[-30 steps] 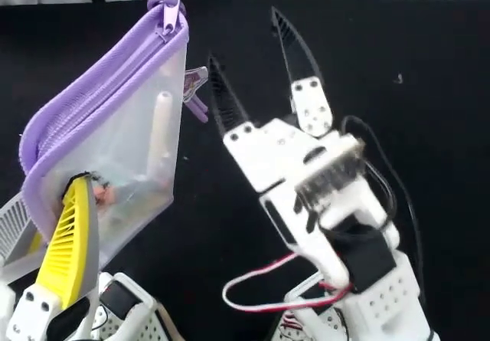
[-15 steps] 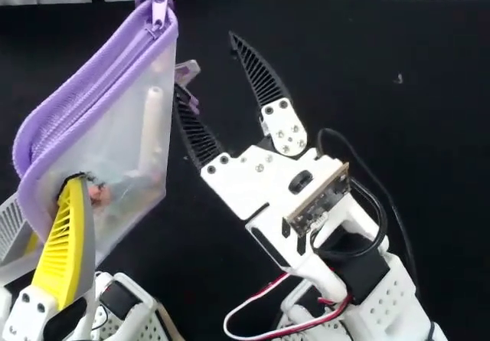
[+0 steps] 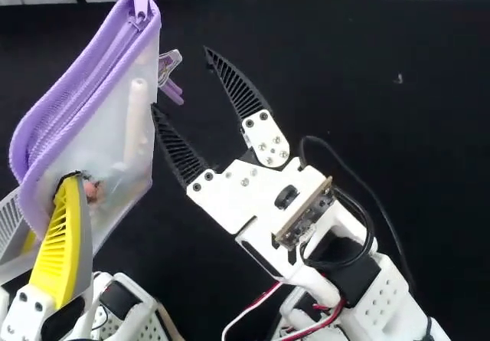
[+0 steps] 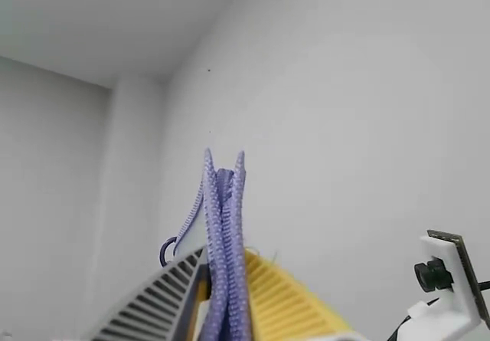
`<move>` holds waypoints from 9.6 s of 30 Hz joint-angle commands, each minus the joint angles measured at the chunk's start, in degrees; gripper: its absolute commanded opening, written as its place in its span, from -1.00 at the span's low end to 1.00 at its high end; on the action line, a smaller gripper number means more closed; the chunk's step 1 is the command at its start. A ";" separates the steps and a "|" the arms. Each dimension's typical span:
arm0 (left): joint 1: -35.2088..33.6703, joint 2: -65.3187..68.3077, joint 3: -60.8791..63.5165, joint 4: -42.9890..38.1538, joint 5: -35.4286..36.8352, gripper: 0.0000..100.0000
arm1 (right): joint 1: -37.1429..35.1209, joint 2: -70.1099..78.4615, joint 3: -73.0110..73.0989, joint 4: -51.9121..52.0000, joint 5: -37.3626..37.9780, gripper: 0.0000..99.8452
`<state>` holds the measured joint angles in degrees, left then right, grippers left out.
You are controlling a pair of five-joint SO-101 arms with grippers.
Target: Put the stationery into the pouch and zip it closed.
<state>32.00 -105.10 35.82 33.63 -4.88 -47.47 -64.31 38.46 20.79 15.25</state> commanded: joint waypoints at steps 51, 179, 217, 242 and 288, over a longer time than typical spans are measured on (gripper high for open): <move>-0.04 0.53 -0.40 -0.44 -3.69 -0.94 | 6.42 -10.07 8.40 19.69 -0.53 -0.86; -14.90 0.53 57.54 -29.27 -5.98 -0.94 | 36.31 33.27 -9.01 18.11 2.73 -0.97; -22.90 0.44 22.81 14.33 2.64 -0.53 | 37.89 42.24 -30.02 29.10 1.32 -0.40; -26.68 0.35 -8.22 42.46 2.90 -0.94 | 38.24 -16.84 -23.87 54.68 1.58 -0.89; -27.21 0.26 35.30 33.67 6.95 -0.94 | 42.73 -44.26 48.66 43.96 11.25 -0.98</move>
<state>5.27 -104.75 69.14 68.62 0.92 -9.41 -103.96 82.51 69.41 27.12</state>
